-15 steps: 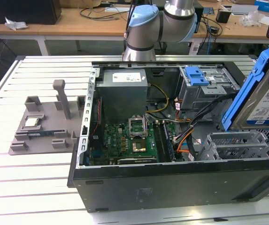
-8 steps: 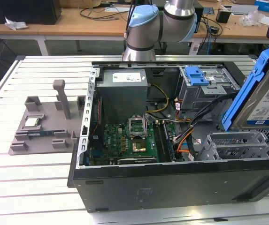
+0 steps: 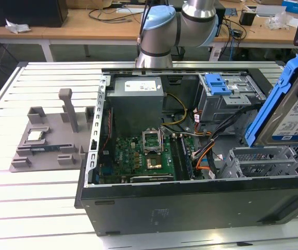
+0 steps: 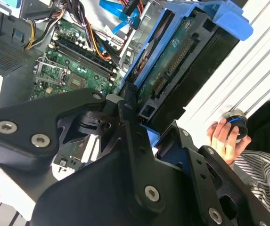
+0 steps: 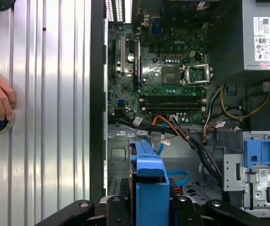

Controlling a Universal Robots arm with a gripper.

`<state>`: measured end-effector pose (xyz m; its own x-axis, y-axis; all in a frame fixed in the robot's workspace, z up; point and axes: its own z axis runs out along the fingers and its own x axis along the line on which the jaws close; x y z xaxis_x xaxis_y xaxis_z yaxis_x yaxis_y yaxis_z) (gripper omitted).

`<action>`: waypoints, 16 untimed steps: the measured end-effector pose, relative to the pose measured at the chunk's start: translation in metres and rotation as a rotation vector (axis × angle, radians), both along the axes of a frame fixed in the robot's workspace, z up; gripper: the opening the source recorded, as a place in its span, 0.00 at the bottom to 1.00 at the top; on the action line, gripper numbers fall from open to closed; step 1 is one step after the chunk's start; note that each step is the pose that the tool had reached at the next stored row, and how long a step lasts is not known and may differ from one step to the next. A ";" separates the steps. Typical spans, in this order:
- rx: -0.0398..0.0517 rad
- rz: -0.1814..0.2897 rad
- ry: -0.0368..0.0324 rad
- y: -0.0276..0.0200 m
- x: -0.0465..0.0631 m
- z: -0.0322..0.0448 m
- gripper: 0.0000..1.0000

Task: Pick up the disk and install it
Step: 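Insert the disk into the insertion slot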

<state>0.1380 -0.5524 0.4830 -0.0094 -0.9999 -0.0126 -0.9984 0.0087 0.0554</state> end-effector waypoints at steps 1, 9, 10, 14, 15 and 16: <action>-0.0001 0.000 0.0000 0.0005 0.000 -0.0035 0.37; -0.0035 0.000 0.0016 0.0059 0.001 -0.0203 0.37; -0.0048 0.000 0.0017 0.0066 0.001 -0.0224 0.37; -0.0101 0.000 0.0020 0.0096 0.001 -0.0306 0.37; -0.0105 0.000 0.0021 0.0102 0.001 -0.0325 0.37; -0.0108 0.000 0.0022 0.0107 0.001 -0.0343 0.37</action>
<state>0.1392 -0.5416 0.4487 -0.0095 -1.0000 -0.0019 -0.9983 0.0094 0.0575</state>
